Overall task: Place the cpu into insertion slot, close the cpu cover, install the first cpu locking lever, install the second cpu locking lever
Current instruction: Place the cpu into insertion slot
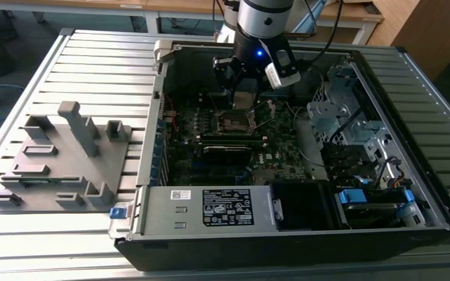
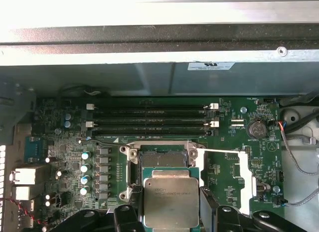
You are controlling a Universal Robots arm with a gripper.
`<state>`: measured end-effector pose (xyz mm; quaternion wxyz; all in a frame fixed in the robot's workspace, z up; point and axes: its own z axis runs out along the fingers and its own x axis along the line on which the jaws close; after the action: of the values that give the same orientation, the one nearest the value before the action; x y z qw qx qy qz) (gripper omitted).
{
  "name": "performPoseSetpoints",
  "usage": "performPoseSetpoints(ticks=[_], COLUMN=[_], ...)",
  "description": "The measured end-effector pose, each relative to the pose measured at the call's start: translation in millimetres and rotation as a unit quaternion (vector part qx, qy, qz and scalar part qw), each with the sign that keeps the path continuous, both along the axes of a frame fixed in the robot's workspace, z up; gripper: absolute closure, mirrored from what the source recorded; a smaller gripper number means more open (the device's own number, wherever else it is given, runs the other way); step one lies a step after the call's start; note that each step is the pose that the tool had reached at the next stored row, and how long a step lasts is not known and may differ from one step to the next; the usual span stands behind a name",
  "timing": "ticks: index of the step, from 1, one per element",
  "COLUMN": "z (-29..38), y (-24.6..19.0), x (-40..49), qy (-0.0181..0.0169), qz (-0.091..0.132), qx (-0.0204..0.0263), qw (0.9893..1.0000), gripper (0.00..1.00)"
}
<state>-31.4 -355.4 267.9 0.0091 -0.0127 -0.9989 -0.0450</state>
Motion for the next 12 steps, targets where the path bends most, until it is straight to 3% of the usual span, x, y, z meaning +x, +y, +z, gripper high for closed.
performPoseSetpoints(ticks=[12], z=[-2.4], y=[0.0], x=[-0.1], qy=[0.0000], qz=[0.000], qx=[0.0001], qw=[1.0000], gripper=[0.46])
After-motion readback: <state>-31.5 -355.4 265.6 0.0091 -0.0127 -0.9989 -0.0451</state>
